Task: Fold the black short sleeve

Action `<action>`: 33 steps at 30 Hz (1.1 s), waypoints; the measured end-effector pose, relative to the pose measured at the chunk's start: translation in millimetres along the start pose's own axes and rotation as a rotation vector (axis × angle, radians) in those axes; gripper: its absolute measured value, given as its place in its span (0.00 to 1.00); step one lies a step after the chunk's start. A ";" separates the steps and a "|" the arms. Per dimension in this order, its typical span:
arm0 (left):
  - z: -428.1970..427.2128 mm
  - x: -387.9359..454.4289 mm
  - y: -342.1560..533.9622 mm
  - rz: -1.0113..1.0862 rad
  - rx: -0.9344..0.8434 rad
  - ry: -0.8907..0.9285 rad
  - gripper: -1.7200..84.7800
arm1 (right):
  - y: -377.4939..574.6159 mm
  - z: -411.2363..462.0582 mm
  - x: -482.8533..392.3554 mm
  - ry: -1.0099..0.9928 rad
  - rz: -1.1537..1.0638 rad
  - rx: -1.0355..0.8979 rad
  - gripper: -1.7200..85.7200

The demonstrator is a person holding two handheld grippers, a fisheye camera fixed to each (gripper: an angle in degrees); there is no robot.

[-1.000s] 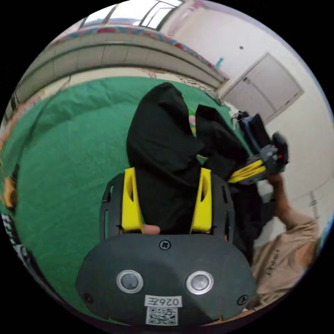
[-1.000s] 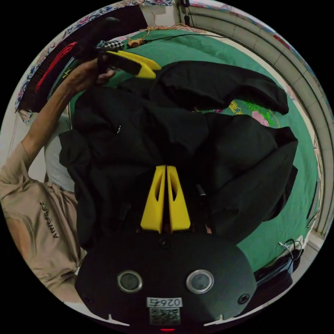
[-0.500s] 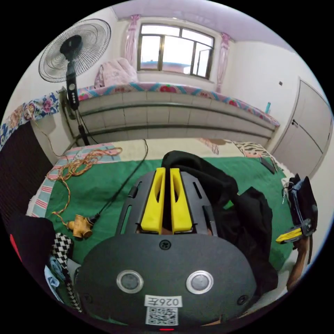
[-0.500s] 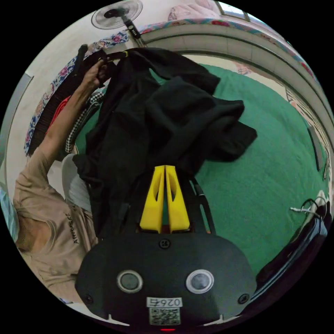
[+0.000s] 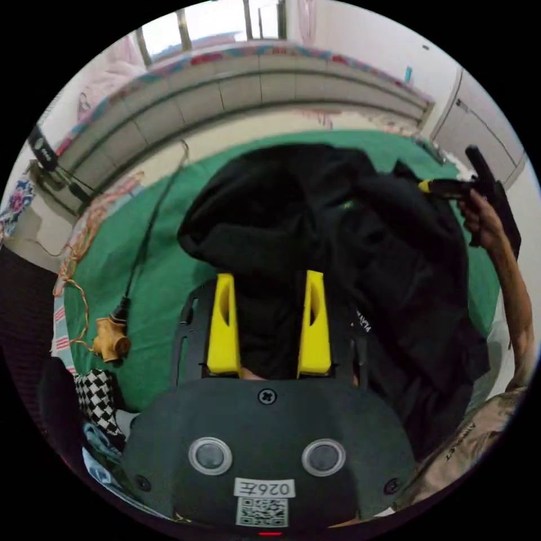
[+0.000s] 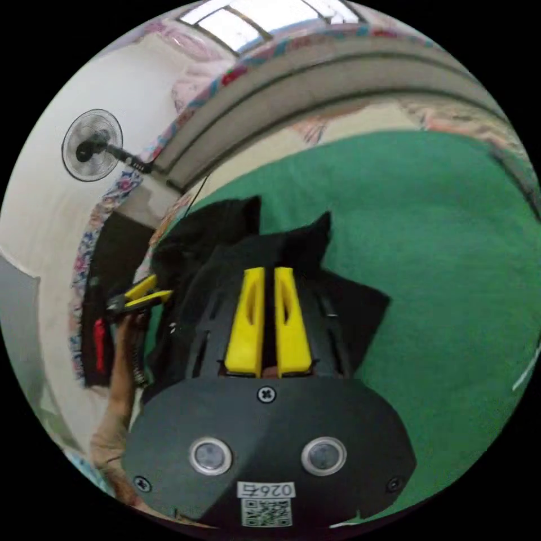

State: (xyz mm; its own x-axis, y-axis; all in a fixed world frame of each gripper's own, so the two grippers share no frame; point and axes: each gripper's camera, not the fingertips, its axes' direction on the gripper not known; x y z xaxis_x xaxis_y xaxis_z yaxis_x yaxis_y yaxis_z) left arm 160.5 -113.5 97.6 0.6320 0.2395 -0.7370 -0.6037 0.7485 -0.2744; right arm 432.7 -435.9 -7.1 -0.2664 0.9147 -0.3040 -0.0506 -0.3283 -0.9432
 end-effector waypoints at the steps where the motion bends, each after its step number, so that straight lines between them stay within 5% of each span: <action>1: 11.6 -2.7 -2.4 -0.016 -0.032 0.015 0.18 | -4.4 -3.6 2.4 -0.080 -0.022 -0.016 0.02; 3: 8.3 -28.0 2.4 -0.107 0.075 0.133 0.15 | 13.1 -49.2 -0.4 -0.035 -0.111 0.101 0.01; 8: 8.5 -63.9 27.4 -0.154 0.147 0.302 0.17 | 111.7 -174.7 75.1 0.618 0.073 0.231 0.03; 11: -11.5 -67.6 55.6 -0.169 0.226 0.332 0.20 | 161.7 -213.7 91.7 0.477 0.130 0.323 0.06; 14: -25.1 -59.4 82.5 -0.179 0.189 0.316 0.26 | 166.8 -186.4 47.8 0.368 -0.047 0.250 0.07; 20: -7.9 -60.3 116.4 -0.287 0.097 0.307 0.27 | 123.5 -76.8 -8.7 0.583 -0.155 0.026 0.20; 24: 3.6 -48.2 75.8 -0.233 0.061 0.069 0.08 | 115.2 -63.5 -8.3 0.532 -0.220 -0.165 0.02; 30: -18.2 -77.2 90.9 -0.200 0.181 0.225 0.10 | 234.6 -127.2 24.4 0.303 -0.204 -0.438 0.01; 33: -32.0 -118.0 108.0 -0.344 0.319 0.376 0.12 | 243.2 -175.8 25.2 0.295 -0.158 -0.259 0.04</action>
State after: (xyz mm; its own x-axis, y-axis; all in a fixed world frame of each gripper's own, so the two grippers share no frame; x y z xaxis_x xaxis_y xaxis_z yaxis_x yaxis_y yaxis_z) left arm 5.2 -80.6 135.1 0.5147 -0.2411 -0.8228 -0.1823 0.9069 -0.3798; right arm 582.9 -451.3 -267.6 0.0144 0.9897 -0.1425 0.1851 -0.1427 -0.9723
